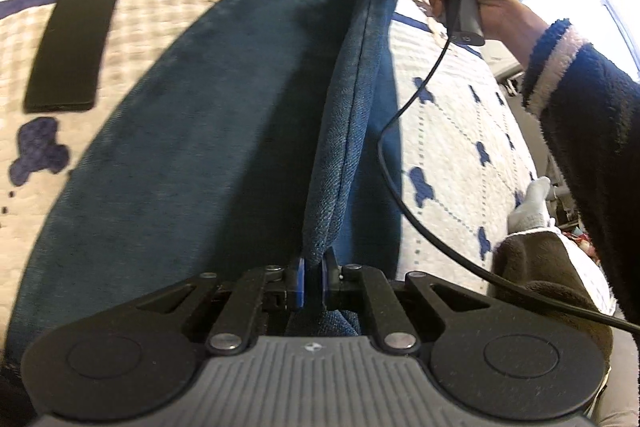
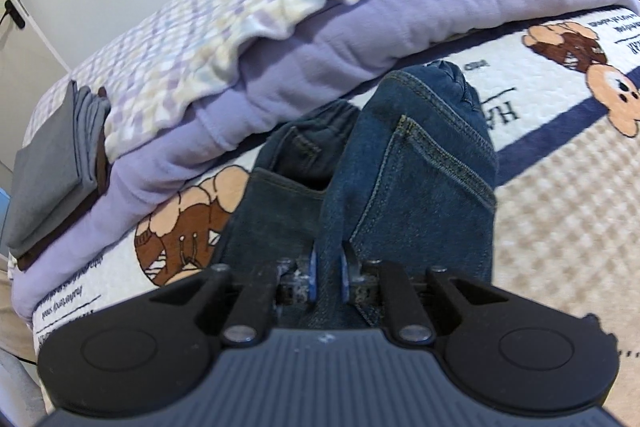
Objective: Fold clothes
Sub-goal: 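Lift both hems and carry them over the legs toward the waistband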
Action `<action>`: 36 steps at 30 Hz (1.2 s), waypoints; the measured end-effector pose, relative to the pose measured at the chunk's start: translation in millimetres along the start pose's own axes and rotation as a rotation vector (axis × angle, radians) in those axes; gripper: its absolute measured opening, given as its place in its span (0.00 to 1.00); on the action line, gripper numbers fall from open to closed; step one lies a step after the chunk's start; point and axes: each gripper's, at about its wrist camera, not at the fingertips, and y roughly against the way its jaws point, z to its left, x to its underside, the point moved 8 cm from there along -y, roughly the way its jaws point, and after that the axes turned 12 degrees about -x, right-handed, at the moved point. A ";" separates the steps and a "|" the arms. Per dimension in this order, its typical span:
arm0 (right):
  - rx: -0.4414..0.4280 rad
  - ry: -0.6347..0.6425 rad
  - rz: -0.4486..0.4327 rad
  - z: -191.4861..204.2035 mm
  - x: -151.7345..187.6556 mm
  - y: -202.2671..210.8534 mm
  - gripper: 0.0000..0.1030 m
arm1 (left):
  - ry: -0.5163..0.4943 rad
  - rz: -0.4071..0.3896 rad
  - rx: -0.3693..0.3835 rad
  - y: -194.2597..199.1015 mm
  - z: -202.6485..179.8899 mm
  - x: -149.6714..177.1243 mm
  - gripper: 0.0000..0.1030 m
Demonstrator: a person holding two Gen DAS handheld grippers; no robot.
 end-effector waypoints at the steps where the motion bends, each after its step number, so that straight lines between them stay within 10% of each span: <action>1: 0.003 0.003 0.004 3.4 0.7 -4.6 0.12 | 0.005 0.002 -0.001 0.5 4.9 -0.5 0.06; 27: 0.099 0.062 -0.047 70.1 -1.0 -49.0 0.10 | 0.086 -0.032 -0.106 8.8 74.0 -18.5 0.00; 31: 0.039 0.044 -0.027 72.9 4.7 -61.2 0.24 | 0.089 -0.054 -0.164 4.8 90.1 -25.8 0.00; 33: 0.012 0.044 -0.045 74.7 6.8 -60.6 0.49 | 0.097 -0.043 -0.165 -1.1 98.6 -29.1 0.01; 36: 0.023 0.078 -0.041 80.3 10.8 -53.1 0.51 | 0.089 -0.029 -0.177 -6.8 105.1 -30.6 0.10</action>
